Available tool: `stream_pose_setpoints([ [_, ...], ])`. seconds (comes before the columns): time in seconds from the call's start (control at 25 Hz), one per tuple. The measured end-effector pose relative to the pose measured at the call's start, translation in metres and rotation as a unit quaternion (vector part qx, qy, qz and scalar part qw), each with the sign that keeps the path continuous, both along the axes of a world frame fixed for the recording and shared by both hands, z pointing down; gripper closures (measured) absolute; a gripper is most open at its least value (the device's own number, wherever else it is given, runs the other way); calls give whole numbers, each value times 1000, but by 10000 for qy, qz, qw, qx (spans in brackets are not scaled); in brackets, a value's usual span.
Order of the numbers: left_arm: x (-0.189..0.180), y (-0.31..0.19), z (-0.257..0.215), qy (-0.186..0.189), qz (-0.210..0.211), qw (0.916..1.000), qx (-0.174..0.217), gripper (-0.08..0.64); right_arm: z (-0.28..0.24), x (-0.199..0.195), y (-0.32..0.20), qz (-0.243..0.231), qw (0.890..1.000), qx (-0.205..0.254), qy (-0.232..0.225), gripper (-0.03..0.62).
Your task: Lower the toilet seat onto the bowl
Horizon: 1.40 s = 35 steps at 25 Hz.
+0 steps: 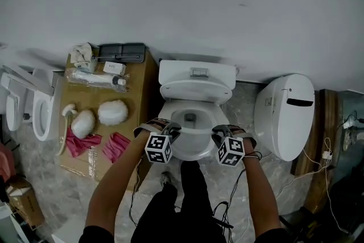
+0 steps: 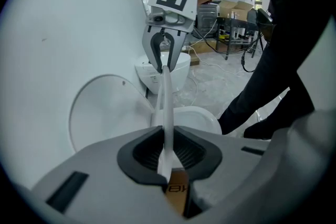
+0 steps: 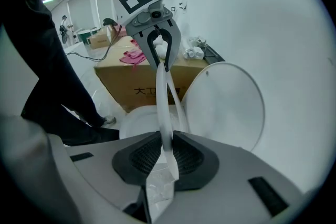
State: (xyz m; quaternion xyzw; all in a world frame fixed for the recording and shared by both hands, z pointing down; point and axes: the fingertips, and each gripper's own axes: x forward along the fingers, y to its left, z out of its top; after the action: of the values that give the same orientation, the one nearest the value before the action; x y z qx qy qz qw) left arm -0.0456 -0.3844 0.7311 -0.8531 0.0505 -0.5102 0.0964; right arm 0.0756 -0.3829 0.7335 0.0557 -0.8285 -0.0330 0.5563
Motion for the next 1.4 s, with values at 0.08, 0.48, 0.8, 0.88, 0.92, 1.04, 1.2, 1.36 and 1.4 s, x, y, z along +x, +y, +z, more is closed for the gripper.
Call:
stream_pose_setpoints([
  [0.08, 2, 20, 8, 8, 126, 9999, -69, 494, 8, 1, 20, -20, 10000, -55, 13, 503],
  [0.48, 4, 77, 43, -199, 275, 9985, 432, 486, 44, 4, 78, 160, 9981, 445, 394, 497],
  [0.8, 5, 98, 60, -182, 16, 9994, 299, 476, 61, 4, 98, 168, 9979, 496, 386, 492],
  [0.88, 5, 110, 69, -238, 69, 9993, 266, 469, 70, 4, 110, 46, 9983, 361, 452, 486],
  [0.92, 5, 115, 74, -254, 92, 9993, 245, 468, 74, 5, 115, 5, 9984, 317, 462, 483],
  [1.04, 6, 128, 87, -325, 216, 9991, 183, 460, 87, 5, 128, -86, 9987, 258, 435, 477],
  [1.2, 7, 148, 113, -561, 474, 9973, 63, 440, 113, 7, 149, -151, 9995, 117, 257, 457],
  [1.36, 7, 172, 145, -642, 569, 9962, -178, 420, 146, 6, 171, -418, 9989, 81, 178, 439],
  [1.4, 7, 177, 153, -657, 573, 9960, -174, 417, 153, 6, 174, -489, 9986, 122, 184, 436],
])
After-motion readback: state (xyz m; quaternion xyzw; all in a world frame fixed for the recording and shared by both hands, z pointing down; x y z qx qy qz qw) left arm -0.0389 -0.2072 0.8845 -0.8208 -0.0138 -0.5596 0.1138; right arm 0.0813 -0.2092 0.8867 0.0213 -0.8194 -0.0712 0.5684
